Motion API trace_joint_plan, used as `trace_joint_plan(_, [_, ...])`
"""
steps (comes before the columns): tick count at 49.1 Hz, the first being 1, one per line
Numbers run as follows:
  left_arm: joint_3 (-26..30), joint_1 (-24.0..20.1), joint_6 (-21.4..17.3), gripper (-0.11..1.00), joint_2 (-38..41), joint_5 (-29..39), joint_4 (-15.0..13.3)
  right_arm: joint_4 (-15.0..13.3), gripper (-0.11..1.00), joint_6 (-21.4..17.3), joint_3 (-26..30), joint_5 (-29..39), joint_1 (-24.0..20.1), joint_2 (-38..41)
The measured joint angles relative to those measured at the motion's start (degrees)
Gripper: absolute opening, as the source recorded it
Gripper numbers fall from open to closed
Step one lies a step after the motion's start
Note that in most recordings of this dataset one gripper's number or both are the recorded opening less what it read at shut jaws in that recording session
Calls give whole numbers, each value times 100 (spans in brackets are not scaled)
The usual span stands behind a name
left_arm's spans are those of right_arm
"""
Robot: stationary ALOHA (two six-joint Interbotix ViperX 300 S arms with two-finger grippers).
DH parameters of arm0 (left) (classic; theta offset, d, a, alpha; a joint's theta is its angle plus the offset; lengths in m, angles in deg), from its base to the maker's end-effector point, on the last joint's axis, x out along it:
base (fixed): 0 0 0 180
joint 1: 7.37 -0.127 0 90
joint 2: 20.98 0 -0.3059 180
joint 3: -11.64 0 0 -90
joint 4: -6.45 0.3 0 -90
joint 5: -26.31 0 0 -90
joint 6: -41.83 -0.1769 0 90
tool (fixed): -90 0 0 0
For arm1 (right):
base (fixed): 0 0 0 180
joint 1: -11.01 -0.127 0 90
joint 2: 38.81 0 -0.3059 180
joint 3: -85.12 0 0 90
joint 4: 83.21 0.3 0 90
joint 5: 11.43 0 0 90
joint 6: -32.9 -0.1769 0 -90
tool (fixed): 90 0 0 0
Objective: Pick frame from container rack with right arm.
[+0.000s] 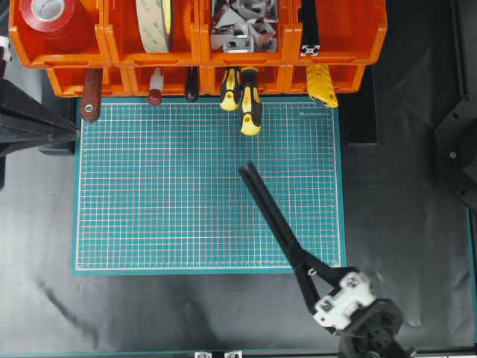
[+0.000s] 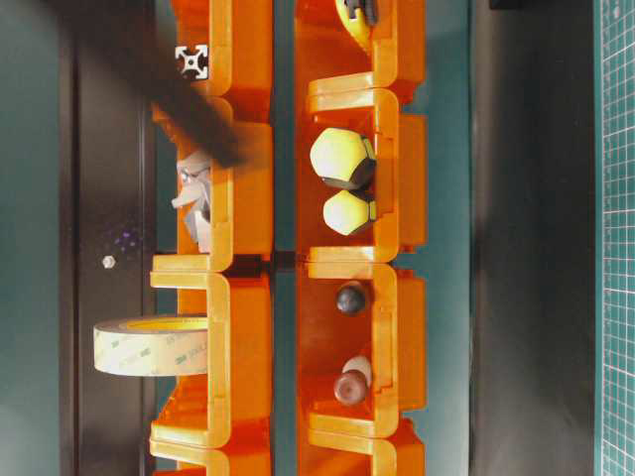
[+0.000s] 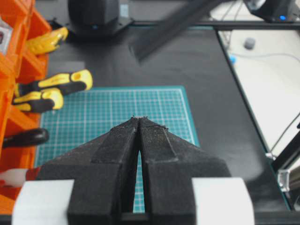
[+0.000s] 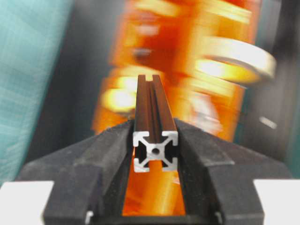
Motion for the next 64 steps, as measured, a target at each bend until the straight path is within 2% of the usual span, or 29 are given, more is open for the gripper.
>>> trace_joint_plan(6, [-9,0,-9,0,9,0,9,422,25,18,-264,-404,79,123])
trace_joint_plan(14, [-9,0,-9,0,35,-35,9,677,25,26,-422,-976,396,290])
trace_joint_plan(29, [-9,0,-9,0,44,-44,0,809,25,26,-853,-2145,1107,615])
trace_joint_plan(40, [-9,0,0,0,35,-53,9,844,25,26,-879,-2751,1591,896])
trace_joint_plan(64, [-9,0,0,0,185,-229,0,844,25,53,-870,-3173,1819,984])
